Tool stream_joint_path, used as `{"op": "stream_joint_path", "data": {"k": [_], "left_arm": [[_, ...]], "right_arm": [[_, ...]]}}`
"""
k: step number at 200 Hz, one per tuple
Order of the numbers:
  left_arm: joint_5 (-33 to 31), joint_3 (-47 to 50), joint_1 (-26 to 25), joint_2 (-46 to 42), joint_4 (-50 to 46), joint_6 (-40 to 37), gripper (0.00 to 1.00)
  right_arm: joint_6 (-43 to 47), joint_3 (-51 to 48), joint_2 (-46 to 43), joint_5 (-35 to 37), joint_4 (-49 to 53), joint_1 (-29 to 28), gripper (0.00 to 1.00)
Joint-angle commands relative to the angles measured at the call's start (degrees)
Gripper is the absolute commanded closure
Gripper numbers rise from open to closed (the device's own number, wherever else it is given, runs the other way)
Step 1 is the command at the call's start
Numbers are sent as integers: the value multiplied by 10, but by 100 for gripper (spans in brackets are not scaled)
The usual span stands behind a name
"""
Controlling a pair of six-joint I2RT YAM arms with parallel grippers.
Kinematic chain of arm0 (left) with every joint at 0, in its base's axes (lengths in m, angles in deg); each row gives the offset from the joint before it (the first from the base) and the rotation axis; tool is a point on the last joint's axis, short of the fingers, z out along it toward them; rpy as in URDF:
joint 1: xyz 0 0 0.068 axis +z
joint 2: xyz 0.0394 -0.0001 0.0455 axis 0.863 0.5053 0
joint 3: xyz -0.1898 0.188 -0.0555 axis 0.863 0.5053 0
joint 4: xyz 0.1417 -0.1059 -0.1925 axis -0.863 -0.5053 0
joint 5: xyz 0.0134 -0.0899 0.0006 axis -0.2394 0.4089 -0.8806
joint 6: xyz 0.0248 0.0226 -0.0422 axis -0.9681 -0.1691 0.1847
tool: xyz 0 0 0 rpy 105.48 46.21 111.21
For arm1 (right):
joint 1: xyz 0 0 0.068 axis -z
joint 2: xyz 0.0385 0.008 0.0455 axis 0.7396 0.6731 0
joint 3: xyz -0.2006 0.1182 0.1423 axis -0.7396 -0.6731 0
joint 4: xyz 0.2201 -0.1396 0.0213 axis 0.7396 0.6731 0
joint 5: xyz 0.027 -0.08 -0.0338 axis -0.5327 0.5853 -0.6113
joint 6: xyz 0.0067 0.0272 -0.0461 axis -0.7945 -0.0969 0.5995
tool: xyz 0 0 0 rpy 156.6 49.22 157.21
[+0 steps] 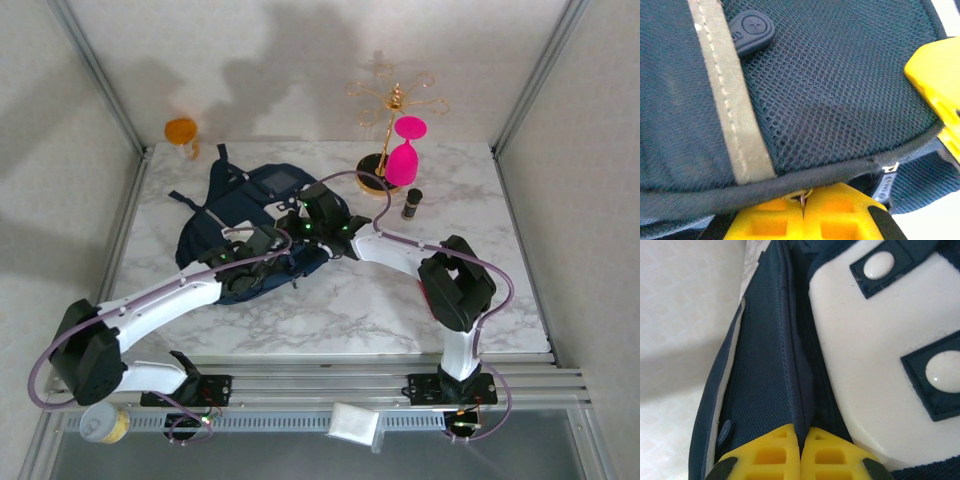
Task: Pack the student bag
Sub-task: Unzip the student bag at the center of the table.
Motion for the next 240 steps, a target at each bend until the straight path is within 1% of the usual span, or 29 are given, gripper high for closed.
{"op": "stream_joint_path", "data": {"k": [1, 8, 19, 26, 30, 60, 71, 82, 105, 120, 137, 152, 166, 180, 183, 193, 208, 229, 240], "left_arm": [[-39, 3, 6, -44, -35, 36, 100], [-36, -1, 5, -49, -53, 24, 100], [-35, -2, 5, -54, -72, 1, 100], [-37, -3, 7, -57, -84, -13, 100], [-37, -3, 9, -58, -87, -21, 100], [2, -1, 28, -52, -92, -89, 100], [3, -10, 30, -49, -102, -104, 100], [21, -12, 30, -54, -97, -122, 100], [62, -7, 31, -59, -62, -149, 100], [68, -17, 33, -38, -46, -162, 100], [90, -24, 32, -31, -16, -171, 100], [108, -7, 33, -48, 23, -169, 100], [111, -2, 35, -56, 32, -169, 100], [119, 2, 36, -55, 36, -171, 100], [121, 3, 36, -54, 38, -172, 100], [134, 11, 36, -54, 50, -174, 100], [145, 23, 36, -56, 67, -174, 100], [148, 31, 36, -58, 71, -180, 100], [146, 34, 36, -62, 72, -185, 100]], "right_arm": [[27, 2, -32, -92, 17, 36, 100], [39, 16, -29, -100, 44, 46, 100], [67, 32, -31, -93, 84, 56, 100], [78, 33, -37, -86, 96, 57, 100], [82, 31, -40, -85, 100, 75, 100], [106, 46, -45, -109, 133, 124, 100], [127, 69, -40, -92, 168, 132, 100], [141, 84, -38, -61, 195, 138, 100], [142, 103, -31, -35, 204, 143, 100], [133, 115, -25, -47, 202, 133, 91], [128, 120, -29, -36, 225, 109, 69], [107, 88, -53, -31, 221, 87, 60], [71, 46, -79, -21, 216, 71, 52], [26, 3, -97, -28, 189, 62, 48], [16, -5, -100, -30, 182, 48, 47], [-29, -30, -107, -38, 148, 35, 45], [-88, -51, -110, -42, 93, 18, 44], [-137, -34, -91, -14, 63, 3, 44], [-151, -24, -80, 18, 57, -4, 44]]}}
